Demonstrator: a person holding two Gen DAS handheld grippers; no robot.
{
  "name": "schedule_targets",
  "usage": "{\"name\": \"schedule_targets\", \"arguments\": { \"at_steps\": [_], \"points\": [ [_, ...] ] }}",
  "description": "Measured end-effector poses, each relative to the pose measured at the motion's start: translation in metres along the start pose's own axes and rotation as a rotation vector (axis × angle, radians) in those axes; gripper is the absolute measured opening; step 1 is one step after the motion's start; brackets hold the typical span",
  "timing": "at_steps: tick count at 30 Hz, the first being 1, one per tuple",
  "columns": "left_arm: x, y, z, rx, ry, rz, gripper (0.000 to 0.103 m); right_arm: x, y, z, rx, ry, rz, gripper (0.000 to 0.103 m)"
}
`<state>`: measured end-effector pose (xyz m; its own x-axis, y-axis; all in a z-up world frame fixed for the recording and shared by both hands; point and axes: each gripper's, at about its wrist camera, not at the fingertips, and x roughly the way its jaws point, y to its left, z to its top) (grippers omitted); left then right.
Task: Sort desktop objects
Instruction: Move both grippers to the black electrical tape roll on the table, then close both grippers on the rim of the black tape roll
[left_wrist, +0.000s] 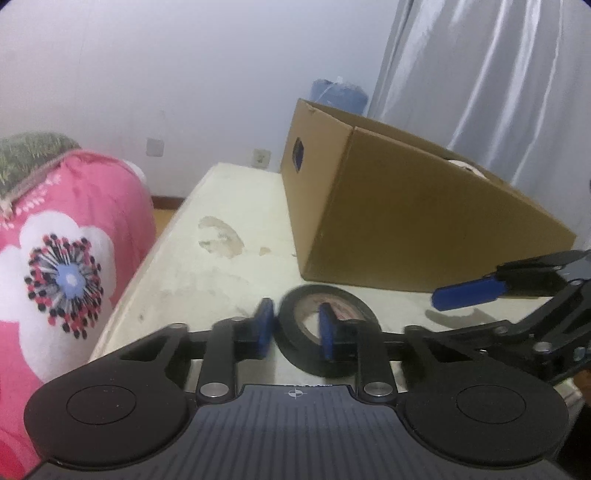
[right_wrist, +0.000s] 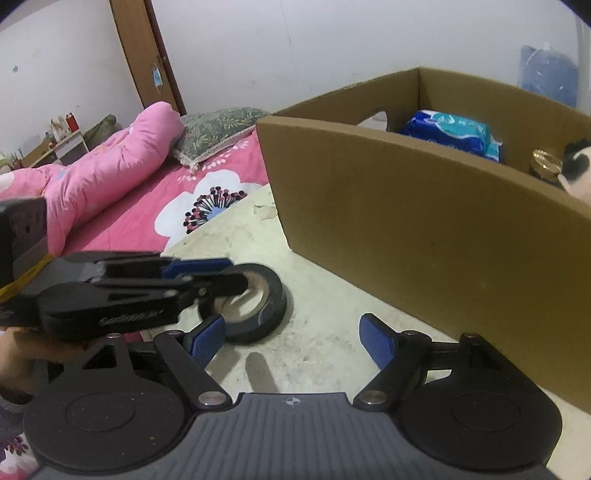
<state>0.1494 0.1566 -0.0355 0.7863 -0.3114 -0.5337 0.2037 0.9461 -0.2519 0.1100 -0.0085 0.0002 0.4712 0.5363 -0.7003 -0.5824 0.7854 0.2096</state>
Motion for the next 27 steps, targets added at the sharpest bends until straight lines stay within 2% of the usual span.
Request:
{"name": "schedule_targets", "arguments": {
  "at_steps": [2, 4, 8, 19, 27],
  "points": [
    [-0.005, -0.002, -0.004, 0.001, 0.007, -0.017, 0.018, 0.001, -0.002, -0.001, 0.016, 0.007, 0.019, 0.082],
    [-0.011, -0.01, -0.009, 0.052, -0.003, 0.002, 0.018, 0.0, -0.003, -0.001, 0.031, 0.01, 0.033, 0.082],
    [-0.018, -0.017, -0.017, 0.082, -0.023, 0.014, 0.017, -0.001, -0.002, -0.002, 0.035, 0.011, 0.054, 0.082],
    [-0.031, -0.041, -0.033, 0.254, -0.103, 0.095, 0.016, 0.004, -0.002, -0.006, 0.058, 0.035, 0.094, 0.082],
    [-0.035, -0.054, -0.045, 0.37, -0.177, 0.146, 0.016, 0.004, -0.002, -0.007, 0.063, 0.02, 0.088, 0.08]
  ]
}}
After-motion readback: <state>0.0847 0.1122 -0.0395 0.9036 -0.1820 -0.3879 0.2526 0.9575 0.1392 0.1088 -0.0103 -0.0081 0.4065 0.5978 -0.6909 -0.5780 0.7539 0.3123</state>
